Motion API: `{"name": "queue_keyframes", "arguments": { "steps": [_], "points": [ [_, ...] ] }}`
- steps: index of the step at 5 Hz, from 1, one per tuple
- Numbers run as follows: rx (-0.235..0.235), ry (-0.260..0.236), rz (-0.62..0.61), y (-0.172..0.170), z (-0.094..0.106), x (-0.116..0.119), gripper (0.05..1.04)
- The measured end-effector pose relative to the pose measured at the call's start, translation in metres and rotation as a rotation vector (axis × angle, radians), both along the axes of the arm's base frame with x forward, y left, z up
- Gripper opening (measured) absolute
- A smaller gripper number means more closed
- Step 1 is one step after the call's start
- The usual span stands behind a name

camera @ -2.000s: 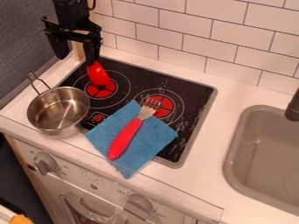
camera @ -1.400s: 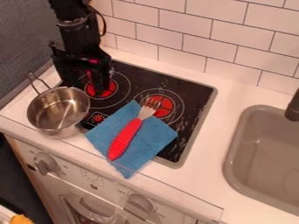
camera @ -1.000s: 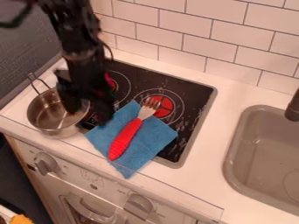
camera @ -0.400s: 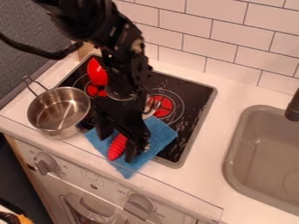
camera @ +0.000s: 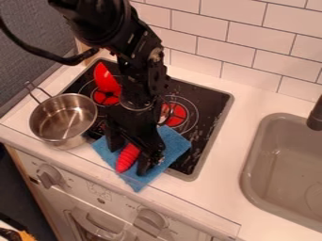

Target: Put the red fork to the top of the right burner

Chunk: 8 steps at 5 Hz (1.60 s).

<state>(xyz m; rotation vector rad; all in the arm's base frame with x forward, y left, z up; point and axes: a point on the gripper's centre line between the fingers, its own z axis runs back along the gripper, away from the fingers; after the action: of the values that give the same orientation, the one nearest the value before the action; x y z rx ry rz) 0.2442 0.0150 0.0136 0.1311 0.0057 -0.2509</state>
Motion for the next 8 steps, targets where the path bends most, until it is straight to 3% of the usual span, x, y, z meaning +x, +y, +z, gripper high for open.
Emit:
{"name": "queue_keyframes", "arguments": {
  "steps": [1, 2, 3, 4, 5, 6, 8],
  "points": [
    [-0.003, 0.009, 0.008, 0.004, -0.003, 0.002, 0.946],
    [-0.009, 0.017, 0.017, 0.007, -0.005, 0.004, 0.749],
    [-0.020, 0.029, 0.021, 0.007, -0.006, 0.006, 0.485],
    [-0.030, 0.041, 0.025, 0.007, -0.005, 0.006, 0.523],
    [-0.035, 0.045, 0.023, 0.009, -0.005, 0.006, 0.846],
    [-0.040, 0.049, 0.025, 0.010, -0.004, 0.007, 1.011],
    [-0.053, 0.044, 0.038, 0.014, -0.001, 0.010, 1.005]
  ]
}}
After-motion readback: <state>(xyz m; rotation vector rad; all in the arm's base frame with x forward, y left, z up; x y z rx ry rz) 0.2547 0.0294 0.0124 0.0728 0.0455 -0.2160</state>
